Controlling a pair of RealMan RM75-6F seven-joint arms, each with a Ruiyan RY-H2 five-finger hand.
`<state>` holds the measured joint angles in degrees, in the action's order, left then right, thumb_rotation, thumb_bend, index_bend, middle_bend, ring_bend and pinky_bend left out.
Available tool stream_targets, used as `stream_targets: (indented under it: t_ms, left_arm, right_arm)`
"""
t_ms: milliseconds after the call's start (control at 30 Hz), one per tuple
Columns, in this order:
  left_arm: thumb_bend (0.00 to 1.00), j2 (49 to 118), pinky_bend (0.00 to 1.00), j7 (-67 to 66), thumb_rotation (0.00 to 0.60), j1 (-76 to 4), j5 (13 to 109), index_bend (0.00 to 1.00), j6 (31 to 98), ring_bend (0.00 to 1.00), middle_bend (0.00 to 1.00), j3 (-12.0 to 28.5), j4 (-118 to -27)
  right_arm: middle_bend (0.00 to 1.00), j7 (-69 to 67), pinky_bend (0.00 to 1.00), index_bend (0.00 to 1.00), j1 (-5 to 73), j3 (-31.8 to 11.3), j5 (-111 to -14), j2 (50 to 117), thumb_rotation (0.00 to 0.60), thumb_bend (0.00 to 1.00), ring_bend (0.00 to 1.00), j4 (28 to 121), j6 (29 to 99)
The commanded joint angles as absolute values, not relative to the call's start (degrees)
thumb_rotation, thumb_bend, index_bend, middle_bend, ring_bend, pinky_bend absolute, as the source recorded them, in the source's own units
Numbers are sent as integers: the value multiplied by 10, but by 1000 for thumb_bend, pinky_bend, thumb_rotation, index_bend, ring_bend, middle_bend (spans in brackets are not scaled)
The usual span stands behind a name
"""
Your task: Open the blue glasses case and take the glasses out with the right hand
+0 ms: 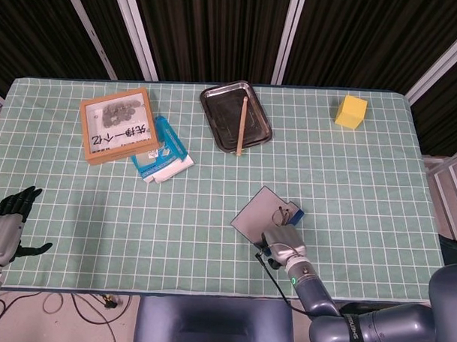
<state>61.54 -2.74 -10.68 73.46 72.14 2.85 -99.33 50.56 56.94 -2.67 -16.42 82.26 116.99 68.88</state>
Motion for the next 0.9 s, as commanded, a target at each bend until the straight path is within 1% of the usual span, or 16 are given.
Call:
stream_targets:
  t_ms: [33,200,433,533,667,800,900]
  left_arm:
    - [66,615,0,-28,600,-107,734,0,721,0,0,29,-993]
    - [66,615,0,-26,600,-106,733,0,722,0,0,30,-994]
    - [65,615,0,-26,600,-106,731,0,724,0,0,31,-995]
    - [66,615,0,-26,600,-105,730,0,726,0,0,32,-995]
    - [66,615,0,-26,600,-106,730,0,726,0,0,33,-994]
    - [65,614,0,-22,600,-105,726,0,727,0,0,36,-993]
    - [65,613,0,-15,600,-105,718,0,728,0,0,42,-992]
  right_arm:
    - [949,531,1000,494,578,-15,-122,806,600,395,993,1183,702]
    - [949,562,1000,493,588,-1,-74,790,600,395,991,1186,711]
    - [949,584,1000,493,590,16,-58,772,600,395,990,1185,736]
    - [948,601,1000,493,590,25,-62,769,600,394,988,1183,758]
    - [946,611,1000,493,590,23,-39,768,600,393,987,1174,767]
    - [942,632,1000,493,594,21,-2,771,600,391,981,1150,762]
    - [942,644,1000,493,597,11,33,776,600,388,980,1124,753]
